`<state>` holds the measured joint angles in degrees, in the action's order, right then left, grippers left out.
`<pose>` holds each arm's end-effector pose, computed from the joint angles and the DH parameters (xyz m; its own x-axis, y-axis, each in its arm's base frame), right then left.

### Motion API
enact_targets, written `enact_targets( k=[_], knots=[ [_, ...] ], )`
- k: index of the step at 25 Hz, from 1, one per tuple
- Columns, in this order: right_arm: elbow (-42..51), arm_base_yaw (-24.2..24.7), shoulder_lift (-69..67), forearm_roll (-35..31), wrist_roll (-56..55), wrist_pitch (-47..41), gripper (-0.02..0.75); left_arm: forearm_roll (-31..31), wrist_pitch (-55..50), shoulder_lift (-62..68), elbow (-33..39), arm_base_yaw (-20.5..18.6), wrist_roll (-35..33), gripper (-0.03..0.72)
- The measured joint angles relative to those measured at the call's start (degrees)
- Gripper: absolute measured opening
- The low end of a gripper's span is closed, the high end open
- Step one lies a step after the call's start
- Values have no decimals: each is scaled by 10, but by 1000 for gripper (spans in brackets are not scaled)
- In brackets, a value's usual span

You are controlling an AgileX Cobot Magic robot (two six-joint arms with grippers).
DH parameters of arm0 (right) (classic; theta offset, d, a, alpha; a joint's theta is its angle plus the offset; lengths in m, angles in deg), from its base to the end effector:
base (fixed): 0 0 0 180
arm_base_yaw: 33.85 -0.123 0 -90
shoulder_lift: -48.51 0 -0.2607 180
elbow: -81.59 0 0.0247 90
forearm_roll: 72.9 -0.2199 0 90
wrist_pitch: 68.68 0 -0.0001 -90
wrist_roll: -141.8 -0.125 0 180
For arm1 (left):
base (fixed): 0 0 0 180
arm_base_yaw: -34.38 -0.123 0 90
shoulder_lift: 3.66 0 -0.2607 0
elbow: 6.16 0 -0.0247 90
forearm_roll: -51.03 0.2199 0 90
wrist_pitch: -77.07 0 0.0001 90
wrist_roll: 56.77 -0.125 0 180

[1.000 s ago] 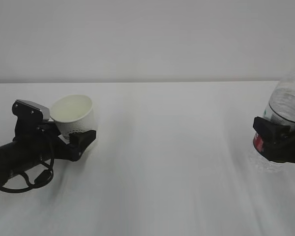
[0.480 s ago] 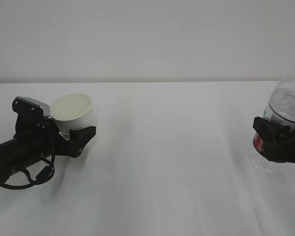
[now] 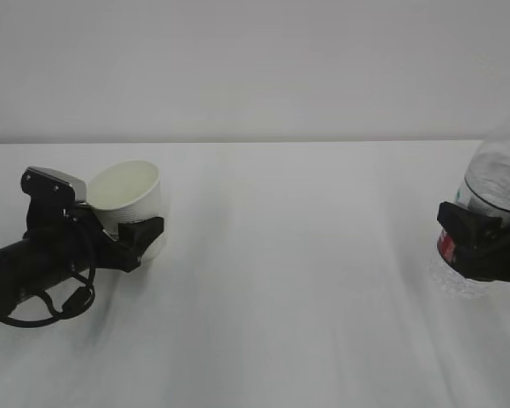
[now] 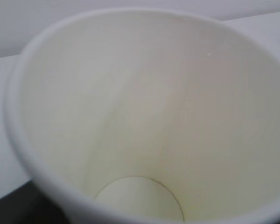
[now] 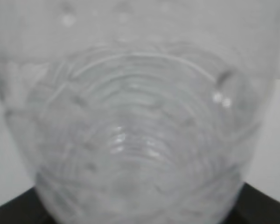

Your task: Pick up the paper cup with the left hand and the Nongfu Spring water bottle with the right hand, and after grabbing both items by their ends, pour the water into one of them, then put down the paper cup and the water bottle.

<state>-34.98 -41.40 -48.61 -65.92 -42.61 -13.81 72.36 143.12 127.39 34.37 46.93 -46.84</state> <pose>0.2446 0.0450 0.1484 -0.2728 -0.0295 -0.9616 -0.2237 0.9741 0.0336 0.3233 -0.1145 0.0710 -0.2948 0.0501 -0.9542 0.5104 0.8525 -0.1130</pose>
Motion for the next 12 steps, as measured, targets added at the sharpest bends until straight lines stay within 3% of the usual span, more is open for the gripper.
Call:
enact_targets(
  k=[12],
  knots=[
    [0,0,0,-3,0,0,452,34,0,-17,0,2,0,552]
  ],
)
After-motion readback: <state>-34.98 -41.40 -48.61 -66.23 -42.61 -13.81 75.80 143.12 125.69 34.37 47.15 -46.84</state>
